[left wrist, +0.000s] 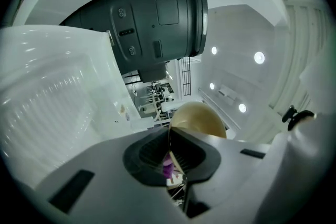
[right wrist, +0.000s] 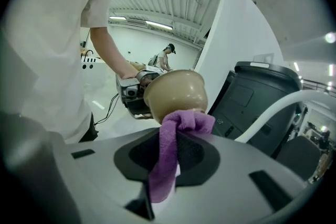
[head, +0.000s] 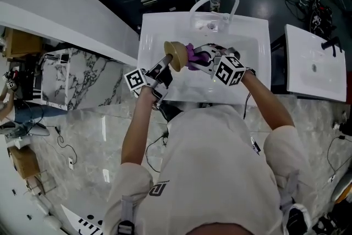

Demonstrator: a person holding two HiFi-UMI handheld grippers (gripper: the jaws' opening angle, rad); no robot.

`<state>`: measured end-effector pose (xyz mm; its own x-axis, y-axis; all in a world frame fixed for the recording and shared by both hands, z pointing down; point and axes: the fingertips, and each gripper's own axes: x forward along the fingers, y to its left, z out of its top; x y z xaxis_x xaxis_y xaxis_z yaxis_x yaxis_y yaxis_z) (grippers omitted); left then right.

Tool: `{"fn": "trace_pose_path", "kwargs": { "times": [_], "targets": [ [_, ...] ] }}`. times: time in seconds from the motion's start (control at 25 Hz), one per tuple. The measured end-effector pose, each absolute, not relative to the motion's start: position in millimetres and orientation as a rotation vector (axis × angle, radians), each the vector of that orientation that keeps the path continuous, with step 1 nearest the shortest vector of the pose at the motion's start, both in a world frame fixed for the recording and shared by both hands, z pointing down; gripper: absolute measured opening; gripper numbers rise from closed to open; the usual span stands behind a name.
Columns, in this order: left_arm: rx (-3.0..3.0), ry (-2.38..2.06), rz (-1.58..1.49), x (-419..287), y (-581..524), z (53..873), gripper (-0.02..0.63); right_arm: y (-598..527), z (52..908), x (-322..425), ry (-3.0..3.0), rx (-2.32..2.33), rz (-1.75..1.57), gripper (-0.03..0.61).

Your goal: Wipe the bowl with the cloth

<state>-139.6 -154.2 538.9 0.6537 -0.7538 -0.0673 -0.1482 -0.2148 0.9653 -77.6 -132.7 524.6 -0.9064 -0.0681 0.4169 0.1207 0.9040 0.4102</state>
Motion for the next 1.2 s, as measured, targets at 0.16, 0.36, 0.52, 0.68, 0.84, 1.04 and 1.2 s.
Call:
{"fn": "trace_pose_path", "kwargs": {
  "times": [0.16, 0.36, 0.52, 0.68, 0.84, 1.04, 1.2],
  "targets": [
    [1.754, -0.680, -0.648, -129.5, -152.8, 528.5, 0.017, -134.5, 535.3, -82.4, -2.641, -0.017, -0.553, 0.060],
    [1.820, -0.590, -0.586, -114.5, -137.6, 519.0, 0.017, -143.0, 529.7, -87.6, -2.685, -0.004, -0.469, 0.060],
    [1.838, -0.548, -0.551, -104.6, -126.6, 519.1, 0.017, -148.6, 524.5, -89.6, -2.668, -0.044, -0.494, 0.060],
    [1.866, -0.538, -0.367, -95.7, -108.1, 543.0, 0.017, -147.8, 522.8, -86.2, -2.575, -0.129, -0.639, 0.060],
    [1.880, -0.755, -0.195, -118.7, -114.5, 576.3, 0.018, -142.5, 513.6, -81.8, -2.511, -0.250, -0.675, 0.060],
    [1.809, -0.952, -0.241, -142.8, -131.3, 587.9, 0.018, -135.4, 516.2, -78.5, -2.462, -0.266, -0.709, 0.060],
    [1.759, -1.033, -0.245, -151.1, -132.4, 598.1, 0.023, -131.3, 531.3, -76.8, -2.511, -0.200, -0.623, 0.060]
  ]
}}
